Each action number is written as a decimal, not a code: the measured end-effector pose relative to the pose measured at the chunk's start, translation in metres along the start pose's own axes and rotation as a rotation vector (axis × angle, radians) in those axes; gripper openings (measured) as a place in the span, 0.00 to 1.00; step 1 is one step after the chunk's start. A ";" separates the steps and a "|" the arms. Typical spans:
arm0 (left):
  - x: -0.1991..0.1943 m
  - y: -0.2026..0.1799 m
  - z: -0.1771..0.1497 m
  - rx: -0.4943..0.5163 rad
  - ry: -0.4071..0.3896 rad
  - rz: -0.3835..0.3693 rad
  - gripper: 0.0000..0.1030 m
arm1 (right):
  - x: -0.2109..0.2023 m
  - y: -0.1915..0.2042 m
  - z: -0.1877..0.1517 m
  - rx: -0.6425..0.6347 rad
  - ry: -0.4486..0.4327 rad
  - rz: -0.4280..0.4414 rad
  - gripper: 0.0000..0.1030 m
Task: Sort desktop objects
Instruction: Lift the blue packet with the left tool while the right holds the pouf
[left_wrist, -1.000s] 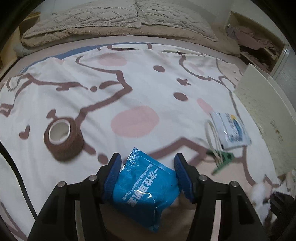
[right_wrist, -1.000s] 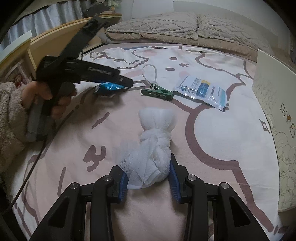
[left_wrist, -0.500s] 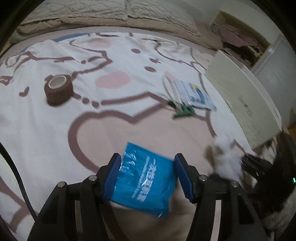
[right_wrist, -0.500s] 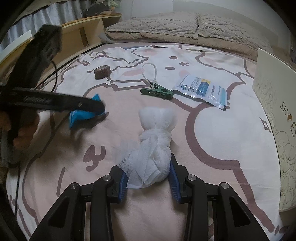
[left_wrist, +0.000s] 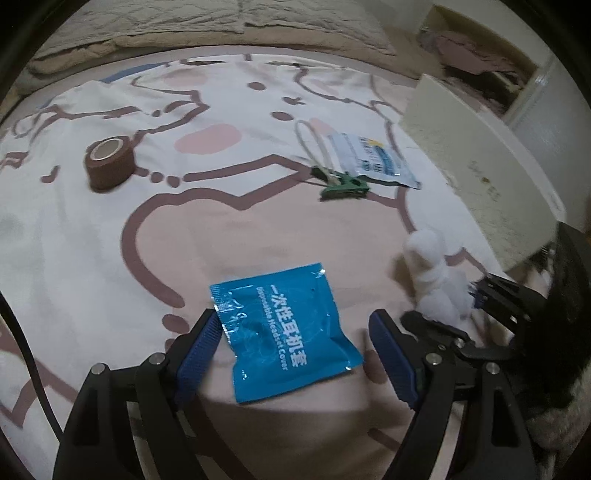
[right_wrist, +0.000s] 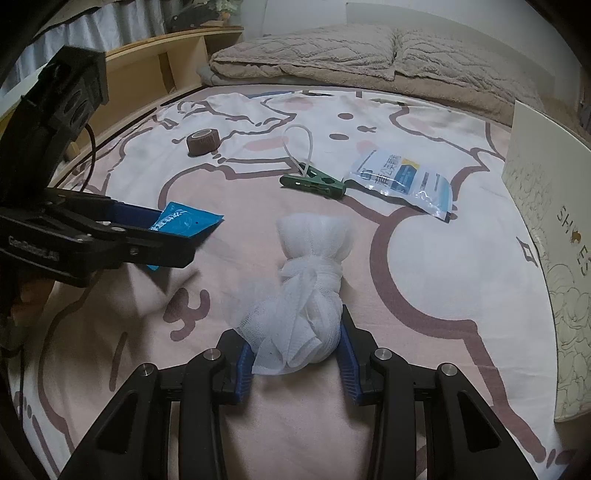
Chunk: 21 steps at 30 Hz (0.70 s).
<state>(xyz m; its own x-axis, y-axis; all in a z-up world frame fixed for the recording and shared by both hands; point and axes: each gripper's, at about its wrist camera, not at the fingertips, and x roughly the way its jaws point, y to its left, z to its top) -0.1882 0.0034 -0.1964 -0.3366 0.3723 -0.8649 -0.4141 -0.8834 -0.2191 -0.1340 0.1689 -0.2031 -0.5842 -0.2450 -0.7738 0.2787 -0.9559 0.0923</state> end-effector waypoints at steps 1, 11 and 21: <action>0.000 -0.002 0.000 0.000 -0.003 0.032 0.80 | 0.000 0.000 0.000 -0.001 -0.001 -0.001 0.39; 0.007 -0.016 -0.006 0.041 0.007 0.251 0.88 | 0.000 0.001 -0.001 0.000 -0.002 0.000 0.39; 0.004 -0.004 -0.006 -0.070 0.014 0.227 0.72 | -0.001 0.000 -0.001 0.005 -0.004 0.005 0.39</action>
<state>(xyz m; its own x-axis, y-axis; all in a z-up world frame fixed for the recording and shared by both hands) -0.1830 0.0063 -0.2019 -0.4019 0.1585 -0.9018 -0.2691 -0.9619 -0.0491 -0.1332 0.1692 -0.2032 -0.5855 -0.2503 -0.7710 0.2779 -0.9555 0.0992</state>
